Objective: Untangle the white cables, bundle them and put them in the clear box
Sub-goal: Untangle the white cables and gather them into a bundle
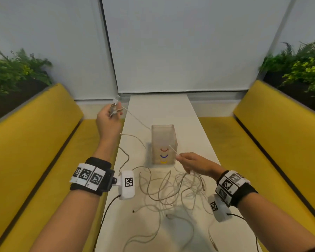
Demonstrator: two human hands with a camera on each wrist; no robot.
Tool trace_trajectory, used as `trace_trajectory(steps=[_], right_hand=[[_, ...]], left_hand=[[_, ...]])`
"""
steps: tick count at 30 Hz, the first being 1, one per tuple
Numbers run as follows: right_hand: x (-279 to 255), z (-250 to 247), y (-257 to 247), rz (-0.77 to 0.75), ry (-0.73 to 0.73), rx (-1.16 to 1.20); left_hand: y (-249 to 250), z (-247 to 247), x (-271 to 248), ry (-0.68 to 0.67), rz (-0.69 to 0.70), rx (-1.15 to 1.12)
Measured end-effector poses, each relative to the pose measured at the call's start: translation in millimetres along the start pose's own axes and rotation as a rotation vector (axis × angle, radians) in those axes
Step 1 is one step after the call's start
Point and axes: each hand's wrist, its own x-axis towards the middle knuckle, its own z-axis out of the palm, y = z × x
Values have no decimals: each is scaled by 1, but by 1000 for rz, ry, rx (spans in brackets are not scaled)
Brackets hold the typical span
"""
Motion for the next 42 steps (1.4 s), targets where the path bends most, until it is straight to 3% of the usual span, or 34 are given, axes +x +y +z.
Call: trace_trajectory(steps=[5, 7, 9, 11, 13, 15, 20, 23, 27, 31, 35, 38, 40, 42], right_hand=[[13, 1, -3, 13, 106, -55], [15, 1, -12, -18, 174, -23], [19, 1, -20, -86, 174, 34], [21, 5, -27, -149, 120, 116], [23, 7, -31, -172, 51, 76], [22, 7, -34, -188, -7, 1], [15, 11, -37, -162, -84, -15], [10, 9, -30, -182, -43, 29], [6, 10, 10, -33, -115, -85], [-1, 8, 38, 37, -106, -208], [3, 4, 28, 75, -116, -440], [6, 1, 16, 20, -14, -374], [8, 1, 6, -29, 49, -306], [10, 2, -5, -102, 83, -300]], left_hand=[[1, 17, -24, -32, 236, 129], [1, 28, -34, -285, 198, 115], [2, 41, -54, -647, 30, 218], [-6, 52, -72, -793, -162, 332], [-18, 61, -85, -781, -285, 281], [-23, 67, -91, -729, -290, 158], [-14, 75, -81, -589, -39, 74], [-9, 71, -58, -342, -72, -52], [19, 46, -16, 17, -169, -351], [36, 17, 17, 215, -124, -416], [32, 15, 8, 104, -155, -327], [14, 23, -23, -29, -90, -123], [3, 35, -49, -247, -59, 20], [-5, 49, -77, -527, -117, 279]])
